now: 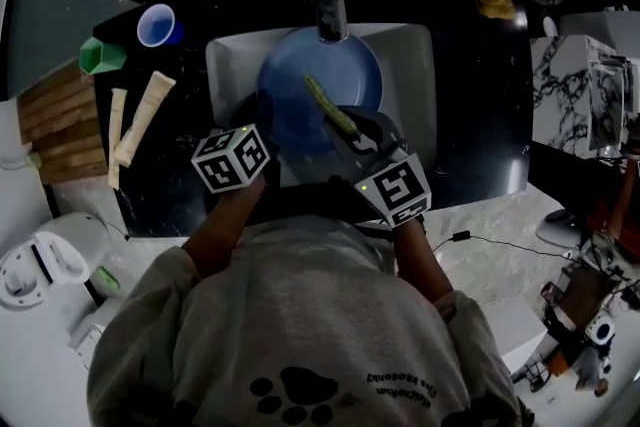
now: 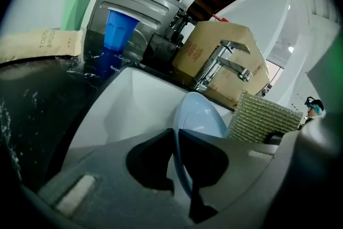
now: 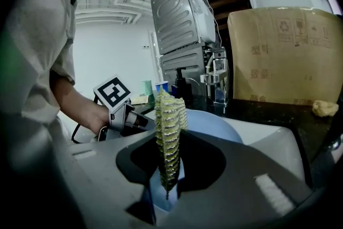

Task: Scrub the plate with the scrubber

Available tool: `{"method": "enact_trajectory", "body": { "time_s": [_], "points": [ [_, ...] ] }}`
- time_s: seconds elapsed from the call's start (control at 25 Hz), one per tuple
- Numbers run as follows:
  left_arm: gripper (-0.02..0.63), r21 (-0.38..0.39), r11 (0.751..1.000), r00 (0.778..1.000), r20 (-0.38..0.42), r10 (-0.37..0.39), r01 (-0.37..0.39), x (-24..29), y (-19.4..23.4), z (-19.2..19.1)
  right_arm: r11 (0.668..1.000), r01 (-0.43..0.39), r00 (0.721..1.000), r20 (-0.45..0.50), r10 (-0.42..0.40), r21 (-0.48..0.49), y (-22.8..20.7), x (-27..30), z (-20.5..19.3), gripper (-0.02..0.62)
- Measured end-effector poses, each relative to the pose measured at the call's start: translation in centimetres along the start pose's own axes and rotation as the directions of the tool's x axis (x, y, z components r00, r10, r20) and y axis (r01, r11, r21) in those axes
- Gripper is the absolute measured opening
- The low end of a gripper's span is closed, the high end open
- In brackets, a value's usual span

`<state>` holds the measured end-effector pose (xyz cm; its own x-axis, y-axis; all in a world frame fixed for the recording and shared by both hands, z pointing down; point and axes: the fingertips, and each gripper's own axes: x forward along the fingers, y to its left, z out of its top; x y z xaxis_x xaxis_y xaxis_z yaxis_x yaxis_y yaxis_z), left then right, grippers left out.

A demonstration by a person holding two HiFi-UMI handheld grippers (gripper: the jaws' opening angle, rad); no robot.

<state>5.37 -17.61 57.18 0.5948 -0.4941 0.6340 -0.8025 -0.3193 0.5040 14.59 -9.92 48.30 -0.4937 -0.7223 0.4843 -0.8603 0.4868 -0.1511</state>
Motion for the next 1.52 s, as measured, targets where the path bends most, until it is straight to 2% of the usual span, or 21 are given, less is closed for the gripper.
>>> {"method": "enact_trajectory", "body": {
  "time_s": [0.44,1.0,1.08,1.24,1.32,1.44,1.52],
  "points": [
    [0.021,-0.035,0.999,0.998,-0.065,0.015,-0.017,2.8,1.2,-2.1,0.999,-0.001,0.999,-0.048,0.003,0.036,-1.7,1.6,-2.4,0.072],
    [0.025,0.012,0.999,0.994,-0.103,0.04,-0.039,4.6,2.2,-3.6,0.997,-0.005,0.997,-0.08,0.011,0.076,-2.2,2.2,-3.8,0.072],
    [0.055,0.005,0.999,0.991,-0.121,0.048,-0.048,4.6,2.4,-4.0,0.997,-0.01,0.997,-0.076,0.016,0.071,-2.1,2.2,-3.9,0.072],
    [0.066,0.014,0.999,0.99,-0.135,0.049,-0.048,4.6,2.2,-4.1,0.996,0.011,0.996,-0.093,-0.003,0.089,-2.5,2.0,-3.8,0.072],
    [0.127,0.021,0.998,0.988,-0.144,0.053,-0.051,4.7,2.1,-4.3,0.997,-0.003,0.997,-0.083,0.009,0.074,-2.1,2.0,-3.8,0.072],
    [0.147,0.043,0.996,0.986,-0.147,0.08,-0.074,4.6,2.2,-4.2,0.998,-0.01,0.997,-0.073,0.015,0.063,-1.9,1.9,-3.7,0.072],
    [0.198,0.052,0.996,0.985,-0.149,0.085,-0.078,4.6,2.0,-4.2,0.998,-0.006,0.997,-0.072,0.011,0.063,-1.9,1.8,-3.7,0.072]
  ]
}}
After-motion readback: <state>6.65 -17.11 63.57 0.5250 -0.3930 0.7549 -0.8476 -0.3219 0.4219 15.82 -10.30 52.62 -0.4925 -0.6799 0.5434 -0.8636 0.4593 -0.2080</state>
